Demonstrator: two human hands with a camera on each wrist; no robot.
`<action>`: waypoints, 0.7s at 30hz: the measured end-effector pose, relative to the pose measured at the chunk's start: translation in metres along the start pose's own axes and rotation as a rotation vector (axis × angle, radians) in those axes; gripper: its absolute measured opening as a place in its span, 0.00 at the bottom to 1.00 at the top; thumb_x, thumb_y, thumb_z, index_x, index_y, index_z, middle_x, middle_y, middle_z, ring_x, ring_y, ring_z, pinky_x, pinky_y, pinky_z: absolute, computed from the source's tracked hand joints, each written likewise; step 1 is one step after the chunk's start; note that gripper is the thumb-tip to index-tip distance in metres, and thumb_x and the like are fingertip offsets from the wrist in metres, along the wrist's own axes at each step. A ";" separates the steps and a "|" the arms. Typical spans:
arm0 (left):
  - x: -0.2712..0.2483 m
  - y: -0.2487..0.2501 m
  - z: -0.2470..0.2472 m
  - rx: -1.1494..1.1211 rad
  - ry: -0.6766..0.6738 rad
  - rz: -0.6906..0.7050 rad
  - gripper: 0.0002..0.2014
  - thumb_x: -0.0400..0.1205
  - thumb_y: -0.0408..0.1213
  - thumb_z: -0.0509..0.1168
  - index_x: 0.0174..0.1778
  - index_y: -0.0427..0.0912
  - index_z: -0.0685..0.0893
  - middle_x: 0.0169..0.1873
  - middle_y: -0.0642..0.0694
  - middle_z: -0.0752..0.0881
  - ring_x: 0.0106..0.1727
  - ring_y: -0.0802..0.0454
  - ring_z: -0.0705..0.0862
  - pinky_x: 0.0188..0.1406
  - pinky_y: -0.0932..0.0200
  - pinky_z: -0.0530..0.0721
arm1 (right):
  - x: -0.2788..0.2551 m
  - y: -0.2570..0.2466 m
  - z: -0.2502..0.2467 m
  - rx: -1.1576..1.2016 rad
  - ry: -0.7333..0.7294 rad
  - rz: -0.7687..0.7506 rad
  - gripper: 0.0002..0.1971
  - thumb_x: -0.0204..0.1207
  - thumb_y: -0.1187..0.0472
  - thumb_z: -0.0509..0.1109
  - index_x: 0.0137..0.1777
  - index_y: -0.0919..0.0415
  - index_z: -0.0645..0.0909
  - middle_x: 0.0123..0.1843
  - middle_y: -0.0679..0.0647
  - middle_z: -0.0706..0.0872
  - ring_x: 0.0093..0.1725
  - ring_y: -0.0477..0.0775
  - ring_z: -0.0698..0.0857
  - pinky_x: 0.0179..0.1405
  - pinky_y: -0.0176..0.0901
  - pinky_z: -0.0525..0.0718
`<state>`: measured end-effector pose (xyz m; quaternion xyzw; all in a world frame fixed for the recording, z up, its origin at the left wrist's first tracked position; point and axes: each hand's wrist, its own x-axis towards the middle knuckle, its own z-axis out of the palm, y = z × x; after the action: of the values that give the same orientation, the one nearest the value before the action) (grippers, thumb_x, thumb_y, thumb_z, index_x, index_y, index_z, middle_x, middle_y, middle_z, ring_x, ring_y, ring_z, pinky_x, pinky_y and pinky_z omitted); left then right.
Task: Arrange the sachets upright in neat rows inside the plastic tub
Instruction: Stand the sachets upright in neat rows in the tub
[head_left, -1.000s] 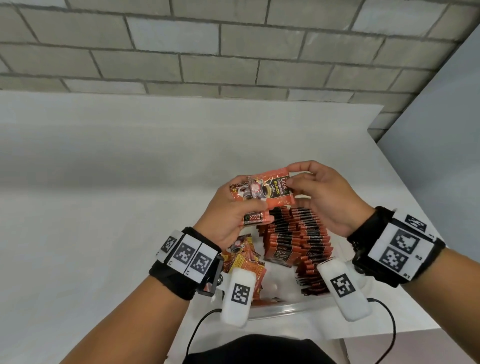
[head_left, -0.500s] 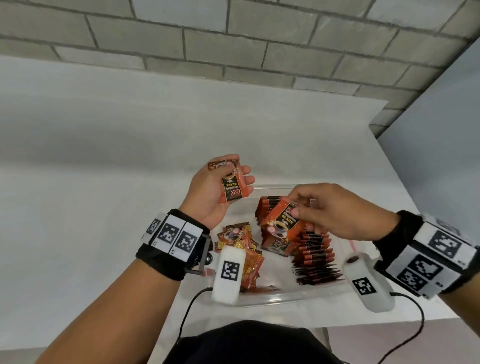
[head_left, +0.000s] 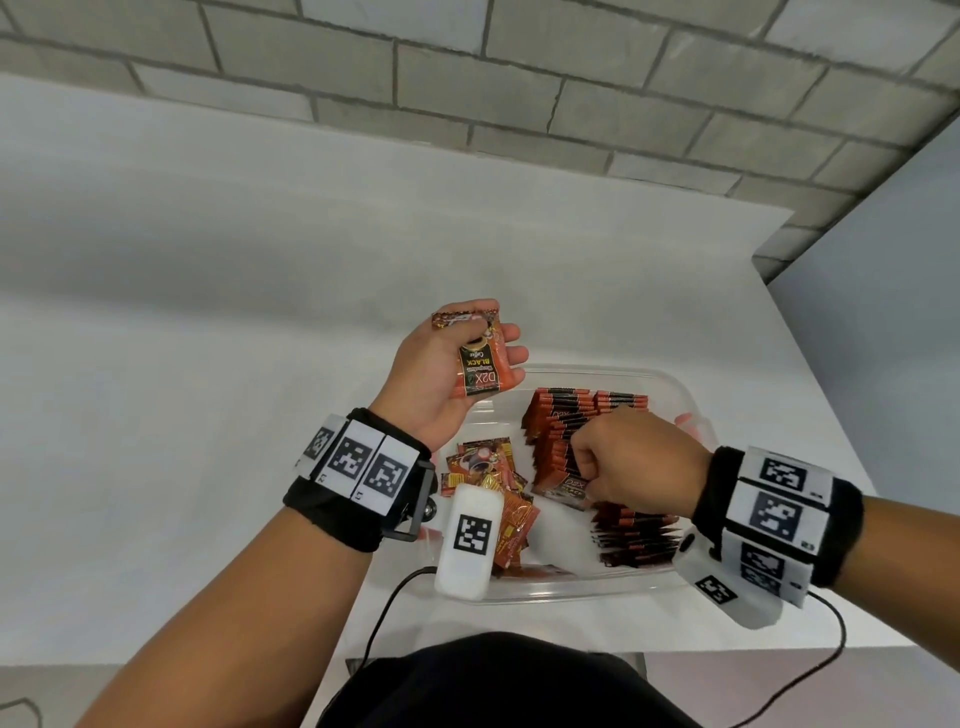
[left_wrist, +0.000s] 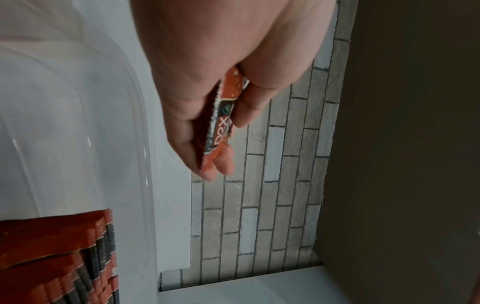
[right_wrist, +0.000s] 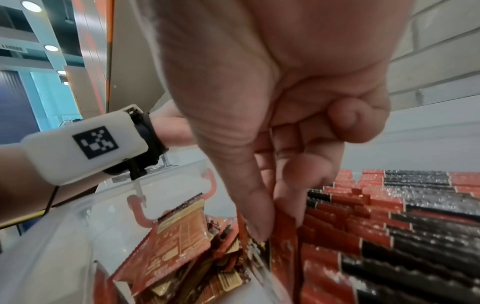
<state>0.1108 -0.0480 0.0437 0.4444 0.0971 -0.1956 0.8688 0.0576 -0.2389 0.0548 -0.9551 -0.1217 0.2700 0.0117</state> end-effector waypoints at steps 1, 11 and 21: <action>0.000 0.000 0.000 0.001 -0.002 0.000 0.10 0.86 0.28 0.57 0.58 0.38 0.82 0.40 0.38 0.89 0.39 0.43 0.89 0.41 0.49 0.90 | 0.001 -0.001 0.000 -0.018 -0.007 0.006 0.10 0.70 0.63 0.73 0.33 0.51 0.75 0.38 0.49 0.84 0.41 0.52 0.83 0.40 0.45 0.82; -0.001 0.000 -0.001 0.005 -0.014 0.001 0.09 0.86 0.29 0.58 0.56 0.39 0.82 0.39 0.39 0.90 0.39 0.43 0.89 0.42 0.49 0.89 | 0.008 -0.005 0.008 -0.205 -0.064 0.001 0.03 0.72 0.66 0.67 0.42 0.63 0.82 0.42 0.57 0.87 0.41 0.57 0.86 0.26 0.40 0.72; -0.002 0.000 0.002 0.007 -0.013 -0.014 0.08 0.84 0.31 0.61 0.55 0.39 0.83 0.40 0.39 0.90 0.39 0.43 0.89 0.43 0.49 0.89 | 0.006 -0.003 0.006 -0.235 -0.027 -0.019 0.02 0.73 0.63 0.69 0.42 0.60 0.79 0.41 0.55 0.86 0.41 0.56 0.84 0.27 0.41 0.69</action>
<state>0.1093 -0.0495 0.0455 0.4453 0.0939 -0.2046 0.8666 0.0588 -0.2349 0.0474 -0.9449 -0.1615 0.2669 -0.0995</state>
